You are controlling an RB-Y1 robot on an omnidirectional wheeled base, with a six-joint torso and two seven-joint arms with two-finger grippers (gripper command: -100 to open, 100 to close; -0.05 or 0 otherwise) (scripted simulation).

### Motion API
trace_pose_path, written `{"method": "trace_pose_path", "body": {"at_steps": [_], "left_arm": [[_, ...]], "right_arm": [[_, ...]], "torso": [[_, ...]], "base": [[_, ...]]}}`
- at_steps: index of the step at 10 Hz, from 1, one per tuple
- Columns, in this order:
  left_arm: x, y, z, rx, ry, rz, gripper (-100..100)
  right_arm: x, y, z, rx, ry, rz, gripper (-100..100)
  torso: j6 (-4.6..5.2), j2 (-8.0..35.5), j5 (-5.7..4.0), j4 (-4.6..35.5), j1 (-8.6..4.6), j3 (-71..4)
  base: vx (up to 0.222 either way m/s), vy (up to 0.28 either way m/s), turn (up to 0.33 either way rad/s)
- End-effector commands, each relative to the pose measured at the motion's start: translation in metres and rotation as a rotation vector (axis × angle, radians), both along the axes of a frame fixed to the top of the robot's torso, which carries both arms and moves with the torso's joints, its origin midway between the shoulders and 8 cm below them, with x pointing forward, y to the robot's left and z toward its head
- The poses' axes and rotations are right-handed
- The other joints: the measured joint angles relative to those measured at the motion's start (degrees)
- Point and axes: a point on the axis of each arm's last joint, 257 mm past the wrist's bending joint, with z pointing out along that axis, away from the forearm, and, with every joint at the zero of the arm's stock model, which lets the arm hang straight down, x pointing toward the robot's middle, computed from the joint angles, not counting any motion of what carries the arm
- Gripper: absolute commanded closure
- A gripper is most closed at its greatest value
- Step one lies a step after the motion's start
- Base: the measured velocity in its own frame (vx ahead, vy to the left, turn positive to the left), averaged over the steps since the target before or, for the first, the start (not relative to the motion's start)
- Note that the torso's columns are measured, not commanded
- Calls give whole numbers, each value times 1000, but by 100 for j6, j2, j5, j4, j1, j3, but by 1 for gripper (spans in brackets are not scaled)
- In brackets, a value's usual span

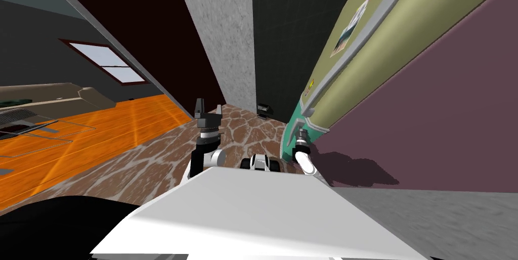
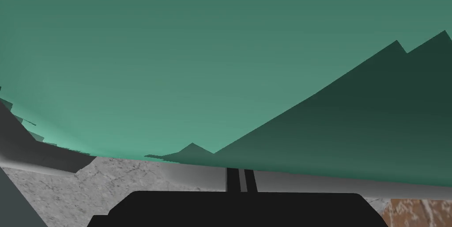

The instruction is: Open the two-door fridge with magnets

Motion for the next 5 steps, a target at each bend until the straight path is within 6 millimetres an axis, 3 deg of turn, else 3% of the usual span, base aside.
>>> {"method": "trace_pose_path", "body": {"at_steps": [1,2,4,5], "left_arm": [[0,0,0,0,0,0,0],[0,0,0,0,0,0,0],[0,0,0,0,0,0,0],[0,0,0,0,0,0,0]], "right_arm": [[6,-24,6,-12,-9,-66,100],[6,-24,6,-12,-9,-66,100],[13,-53,9,-19,-13,-147,100],[13,-56,10,-19,-15,-153,100]], "torso": [[-6,-12,7,0,-2,-13],[-9,-19,4,-2,-2,-15],[2,-9,3,18,-63,-8],[0,-25,11,24,-61,-17]], "base": [[106,248,20],[115,229,19],[135,274,34],[144,265,18]]}}
